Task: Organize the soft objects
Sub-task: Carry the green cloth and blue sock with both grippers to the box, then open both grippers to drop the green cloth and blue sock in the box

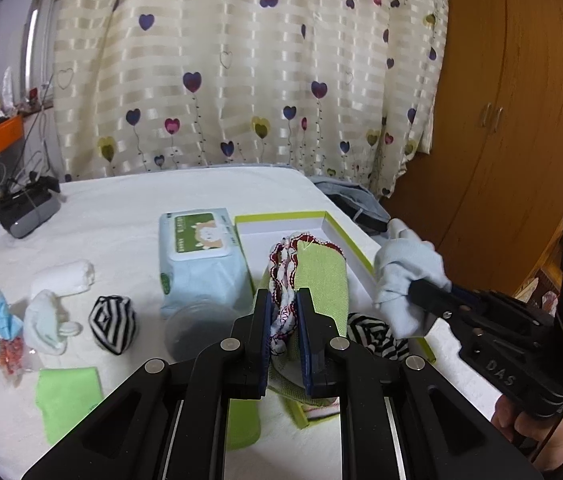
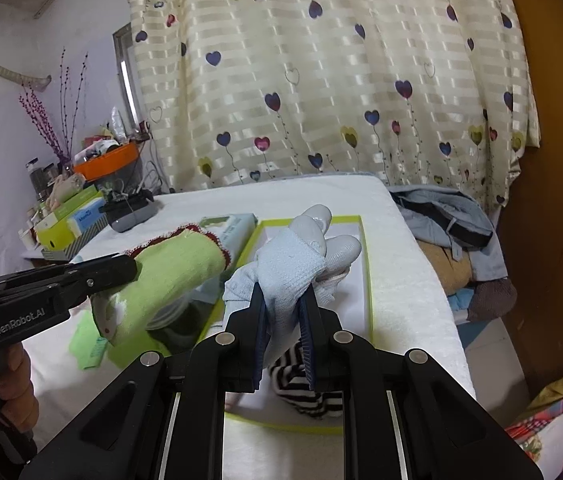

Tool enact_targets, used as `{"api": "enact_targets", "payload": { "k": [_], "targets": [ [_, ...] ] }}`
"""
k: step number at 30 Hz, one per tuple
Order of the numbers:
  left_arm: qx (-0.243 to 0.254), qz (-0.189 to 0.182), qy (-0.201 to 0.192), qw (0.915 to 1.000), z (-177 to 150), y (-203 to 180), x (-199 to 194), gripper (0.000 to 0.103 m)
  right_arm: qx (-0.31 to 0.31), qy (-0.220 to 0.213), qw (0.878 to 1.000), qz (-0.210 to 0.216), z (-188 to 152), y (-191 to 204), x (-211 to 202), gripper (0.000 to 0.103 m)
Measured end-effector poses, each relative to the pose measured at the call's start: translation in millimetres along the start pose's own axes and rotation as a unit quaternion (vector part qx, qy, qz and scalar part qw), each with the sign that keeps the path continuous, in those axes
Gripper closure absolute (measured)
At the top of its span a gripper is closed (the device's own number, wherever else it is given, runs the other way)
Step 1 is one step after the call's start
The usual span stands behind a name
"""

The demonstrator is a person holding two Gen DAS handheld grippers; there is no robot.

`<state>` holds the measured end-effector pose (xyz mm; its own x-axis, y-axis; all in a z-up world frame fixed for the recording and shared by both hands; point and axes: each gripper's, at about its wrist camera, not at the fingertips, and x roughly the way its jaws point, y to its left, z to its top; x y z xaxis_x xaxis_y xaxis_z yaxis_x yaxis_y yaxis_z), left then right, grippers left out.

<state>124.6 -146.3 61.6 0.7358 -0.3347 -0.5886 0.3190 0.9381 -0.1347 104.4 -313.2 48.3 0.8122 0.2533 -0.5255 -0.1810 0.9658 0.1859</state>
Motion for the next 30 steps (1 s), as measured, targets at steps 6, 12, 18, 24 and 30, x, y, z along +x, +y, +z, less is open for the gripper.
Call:
{"api": "enact_targets", "payload": {
  "k": [6, 12, 18, 24, 30],
  "targets": [
    [0.002, 0.004, 0.016, 0.9999, 3.3, -11.5, 24.0, 0.092, 0.006, 0.025, 1.000, 0.001, -3.2, -13.9, 24.0, 0.087],
    [0.004, 0.013, 0.023, 0.9996, 9.2, -22.2, 42.9, 0.092, 0.016, 0.049, 0.999, 0.012, -5.3, -25.8, 47.5, 0.087],
    [0.007, 0.027, 0.031, 0.9991, 13.3, -31.7, 64.9, 0.092, 0.024, 0.071, 0.997, 0.015, -7.7, -33.4, 65.0, 0.084],
    [0.005, 0.040, 0.048, 0.9980, 10.4, -32.9, 85.8, 0.091, 0.027, 0.057, 0.998, -0.003, -8.7, -38.6, 55.0, 0.063],
    [0.000, 0.043, 0.054, 0.9976, 10.4, -31.2, 94.2, 0.090, 0.035, 0.046, 0.998, -0.010, -8.1, -42.9, 42.2, 0.060]
  ]
}}
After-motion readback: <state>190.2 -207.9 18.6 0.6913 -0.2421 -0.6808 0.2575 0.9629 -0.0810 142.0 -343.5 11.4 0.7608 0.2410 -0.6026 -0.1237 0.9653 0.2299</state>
